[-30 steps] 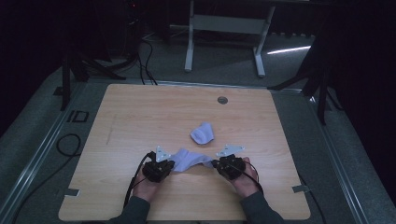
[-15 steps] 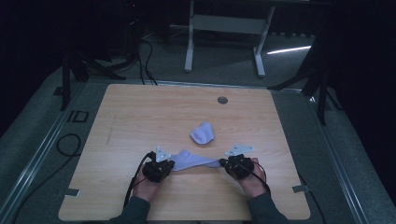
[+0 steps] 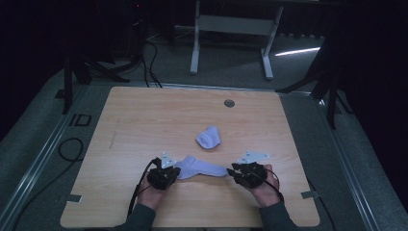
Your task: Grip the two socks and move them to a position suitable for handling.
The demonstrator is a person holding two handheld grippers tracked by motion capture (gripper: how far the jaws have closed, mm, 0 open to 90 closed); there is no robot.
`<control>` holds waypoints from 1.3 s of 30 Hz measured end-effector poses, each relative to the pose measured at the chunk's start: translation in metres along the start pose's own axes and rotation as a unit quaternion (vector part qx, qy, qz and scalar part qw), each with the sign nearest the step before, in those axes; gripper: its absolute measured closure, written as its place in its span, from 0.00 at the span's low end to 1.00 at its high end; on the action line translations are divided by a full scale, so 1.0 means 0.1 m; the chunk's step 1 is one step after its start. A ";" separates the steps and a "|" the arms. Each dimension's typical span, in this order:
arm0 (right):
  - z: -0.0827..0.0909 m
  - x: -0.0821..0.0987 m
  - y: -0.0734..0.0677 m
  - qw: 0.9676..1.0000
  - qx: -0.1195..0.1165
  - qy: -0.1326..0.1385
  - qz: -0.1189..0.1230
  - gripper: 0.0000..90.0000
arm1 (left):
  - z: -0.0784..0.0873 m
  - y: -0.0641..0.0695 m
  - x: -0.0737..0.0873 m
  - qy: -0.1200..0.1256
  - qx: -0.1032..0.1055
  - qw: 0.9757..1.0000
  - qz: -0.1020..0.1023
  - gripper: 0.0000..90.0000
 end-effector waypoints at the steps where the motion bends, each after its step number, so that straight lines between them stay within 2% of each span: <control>1: 0.04 -0.01 0.00 1.000 -0.007 0.008 -0.003 0.74 | 0.00 0.00 0.00 0.000 0.001 1.000 0.000 0.98; 3: 0.08 -0.01 0.00 1.000 -0.012 0.014 -0.006 0.74 | 0.00 0.01 0.00 -0.001 0.004 1.000 0.000 0.97; 5: 0.07 -0.01 -0.02 1.000 -0.013 0.008 -0.006 0.74 | 0.00 0.01 0.01 -0.001 0.003 1.000 -0.001 0.97; 9: -0.09 0.01 -0.11 1.000 -0.022 -0.008 -0.003 0.76 | 0.01 0.03 0.01 -0.002 0.005 1.000 -0.002 0.96; 12: -0.15 0.01 -0.13 1.000 -0.022 -0.012 -0.006 0.77 | 0.01 0.04 0.01 -0.002 0.006 1.000 -0.002 0.95; 15: -0.15 -0.05 -0.13 1.000 -0.021 -0.002 -0.021 0.80 | 0.01 0.04 0.02 -0.004 0.006 1.000 -0.005 0.95; 19: -0.14 -0.11 -0.15 0.999 -0.028 0.002 -0.023 0.81 | 0.01 0.06 0.02 -0.003 0.007 1.000 -0.005 0.95; 23: -0.31 -0.05 -0.23 0.998 -0.039 -0.044 -0.011 0.77 | 0.01 0.07 0.02 -0.003 0.008 1.000 -0.005 0.95; 25: -0.36 -0.02 -0.24 0.998 -0.042 -0.053 -0.011 0.76 | 0.01 0.06 0.02 -0.003 0.009 1.000 -0.006 0.95; 26: -0.42 0.03 -0.23 0.997 -0.043 -0.064 -0.015 0.74 | 0.01 0.06 0.02 -0.003 0.010 1.000 -0.005 0.95; 28: -0.43 0.06 -0.21 0.997 -0.050 -0.061 -0.019 0.72 | 0.01 0.06 0.02 -0.004 0.011 1.000 -0.006 0.95; 34: -0.42 0.08 -0.13 0.997 -0.042 -0.063 -0.019 0.69 | 0.03 0.11 0.05 -0.005 0.023 1.000 -0.004 0.93; 39: -0.42 0.07 -0.07 0.997 -0.043 -0.062 -0.019 0.67 | 0.06 0.20 0.10 -0.010 0.030 0.999 -0.017 0.89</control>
Point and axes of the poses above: each handheld gripper's, and its own axes: z roughly backward along the jaws, x roughly out of its underside, y roughly to its right, the point moved 6 cm from there along -z, roughly forward along the jaws, and after that the axes turned 15 degrees about -y, right-handed, at the moved point
